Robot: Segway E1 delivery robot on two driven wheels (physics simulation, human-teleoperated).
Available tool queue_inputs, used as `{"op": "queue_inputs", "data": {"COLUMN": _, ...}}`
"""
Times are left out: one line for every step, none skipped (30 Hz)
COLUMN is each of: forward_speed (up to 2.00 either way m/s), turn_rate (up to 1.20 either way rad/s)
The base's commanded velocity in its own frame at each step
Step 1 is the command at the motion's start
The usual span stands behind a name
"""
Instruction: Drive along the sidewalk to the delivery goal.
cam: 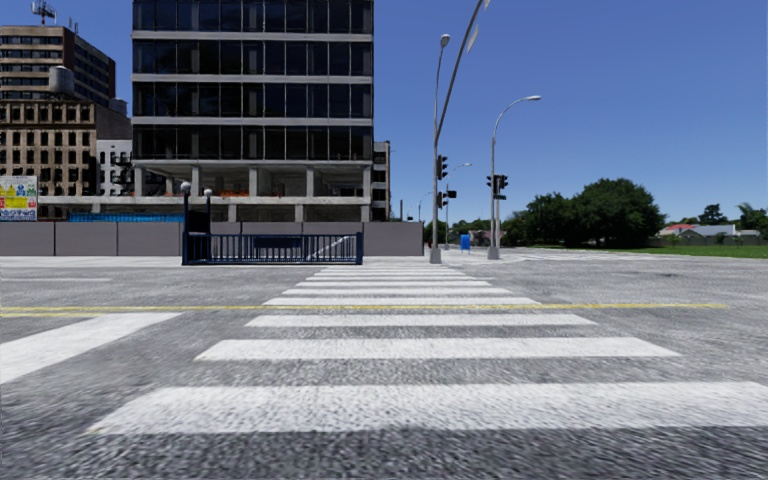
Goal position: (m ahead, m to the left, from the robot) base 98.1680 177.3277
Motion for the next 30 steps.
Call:
{"op": "queue_inputs", "data": {"forward_speed": 2.0, "turn_rate": -0.18}}
{"op": "queue_inputs", "data": {"forward_speed": 2.0, "turn_rate": -0.18}}
{"op": "queue_inputs", "data": {"forward_speed": 2.0, "turn_rate": -0.18}}
{"op": "queue_inputs", "data": {"forward_speed": 2.0, "turn_rate": -0.18}}
{"op": "queue_inputs", "data": {"forward_speed": 2.0, "turn_rate": -0.18}}
{"op": "queue_inputs", "data": {"forward_speed": 2.0, "turn_rate": -0.18}}
{"op": "queue_inputs", "data": {"forward_speed": 2.0, "turn_rate": -0.18}}
{"op": "queue_inputs", "data": {"forward_speed": 2.0, "turn_rate": -0.2}}
{"op": "queue_inputs", "data": {"forward_speed": 2.0, "turn_rate": -0.2}}
{"op": "queue_inputs", "data": {"forward_speed": 2.0, "turn_rate": -0.2}}
{"op": "queue_inputs", "data": {"forward_speed": 2.0, "turn_rate": -0.2}}
{"op": "queue_inputs", "data": {"forward_speed": 2.0, "turn_rate": -0.2}}
{"op": "queue_inputs", "data": {"forward_speed": 2.0, "turn_rate": -0.2}}
{"op": "queue_inputs", "data": {"forward_speed": 2.0, "turn_rate": -0.2}}
{"op": "queue_inputs", "data": {"forward_speed": 2.0, "turn_rate": -0.2}}
{"op": "queue_inputs", "data": {"forward_speed": 2.0, "turn_rate": -0.2}}
{"op": "queue_inputs", "data": {"forward_speed": 2.0, "turn_rate": -0.2}}
{"op": "queue_inputs", "data": {"forward_speed": 2.0, "turn_rate": -0.2}}
{"op": "queue_inputs", "data": {"forward_speed": 2.0, "turn_rate": -0.2}}
{"op": "queue_inputs", "data": {"forward_speed": 2.0, "turn_rate": -0.2}}
{"op": "queue_inputs", "data": {"forward_speed": 2.0, "turn_rate": -0.2}}
{"op": "queue_inputs", "data": {"forward_speed": 2.0, "turn_rate": -0.2}}
{"op": "queue_inputs", "data": {"forward_speed": 2.0, "turn_rate": -0.2}}
{"op": "queue_inputs", "data": {"forward_speed": 2.0, "turn_rate": -0.2}}
{"op": "queue_inputs", "data": {"forward_speed": 2.0, "turn_rate": -0.2}}
{"op": "queue_inputs", "data": {"forward_speed": 2.0, "turn_rate": -0.2}}
{"op": "queue_inputs", "data": {"forward_speed": 2.0, "turn_rate": -0.2}}
{"op": "queue_inputs", "data": {"forward_speed": 2.0, "turn_rate": -0.2}}
{"op": "queue_inputs", "data": {"forward_speed": 2.0, "turn_rate": -0.2}}
{"op": "queue_inputs", "data": {"forward_speed": 2.0, "turn_rate": -0.2}}
